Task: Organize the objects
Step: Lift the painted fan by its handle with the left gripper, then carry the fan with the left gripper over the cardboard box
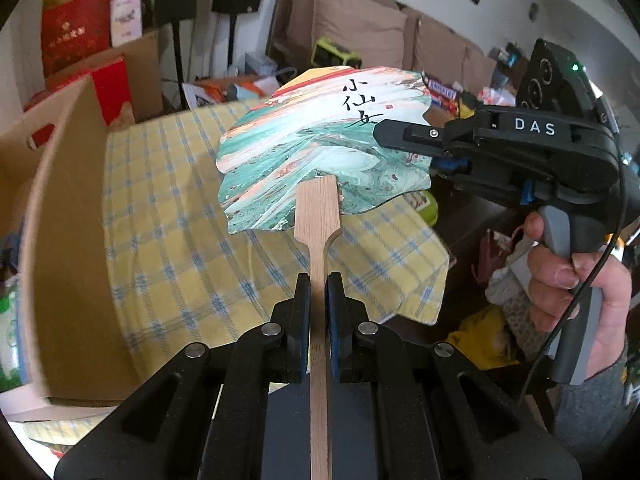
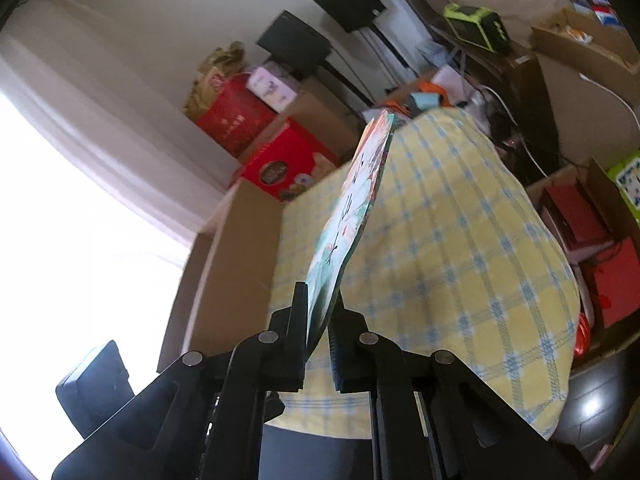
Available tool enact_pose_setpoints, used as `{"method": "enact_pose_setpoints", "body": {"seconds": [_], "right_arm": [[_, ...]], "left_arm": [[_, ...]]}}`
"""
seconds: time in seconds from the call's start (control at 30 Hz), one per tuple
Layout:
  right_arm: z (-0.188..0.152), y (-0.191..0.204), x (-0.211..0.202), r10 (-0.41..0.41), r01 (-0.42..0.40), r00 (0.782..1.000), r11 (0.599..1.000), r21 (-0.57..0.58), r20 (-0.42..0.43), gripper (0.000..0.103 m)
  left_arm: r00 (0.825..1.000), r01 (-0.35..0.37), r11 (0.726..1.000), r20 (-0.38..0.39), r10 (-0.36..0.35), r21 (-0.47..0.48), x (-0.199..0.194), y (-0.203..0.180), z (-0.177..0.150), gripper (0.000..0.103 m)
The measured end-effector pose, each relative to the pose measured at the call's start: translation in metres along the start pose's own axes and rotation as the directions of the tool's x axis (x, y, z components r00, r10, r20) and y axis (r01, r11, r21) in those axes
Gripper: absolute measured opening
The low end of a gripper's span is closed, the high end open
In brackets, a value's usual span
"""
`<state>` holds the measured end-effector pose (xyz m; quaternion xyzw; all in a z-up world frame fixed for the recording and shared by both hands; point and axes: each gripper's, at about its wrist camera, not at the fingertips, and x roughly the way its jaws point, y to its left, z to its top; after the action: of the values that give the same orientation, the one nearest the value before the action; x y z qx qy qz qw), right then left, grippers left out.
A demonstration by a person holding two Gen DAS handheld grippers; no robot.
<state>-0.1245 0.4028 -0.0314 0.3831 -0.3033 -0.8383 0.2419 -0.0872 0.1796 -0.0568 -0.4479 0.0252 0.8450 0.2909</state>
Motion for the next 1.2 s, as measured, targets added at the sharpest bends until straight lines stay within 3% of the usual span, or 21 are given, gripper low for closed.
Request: {"method": "enact_pose_setpoints", "body": {"seconds": [0.3, 0.63, 1.2], "right_arm": [[0.017, 0.075, 0.024, 0.041, -0.045, 0.999, 0.989, -0.14, -0.033, 0.01], [0.018, 0.13, 0.069, 0.092, -0.108, 0.992, 0.974, -0.197, -0.092, 0.01], [0.015, 0.206, 0.162, 0.13, -0.183, 0.968, 0.951, -0.251, -0.217, 0.01]], "left_arm": [[0.995, -0.054, 0.997, 0.086, 0.058, -0.055, -0.054, 0.026, 0.008, 0.008], [0.982, -0.112, 0.985, 0.139, 0.13, -0.134, -0.101, 0.075, 0.006, 0.008], [0.962, -0.19, 0.949, 0.144, 0.231, -0.251, -0.142, 0.167, -0.006, 0.008]]}}
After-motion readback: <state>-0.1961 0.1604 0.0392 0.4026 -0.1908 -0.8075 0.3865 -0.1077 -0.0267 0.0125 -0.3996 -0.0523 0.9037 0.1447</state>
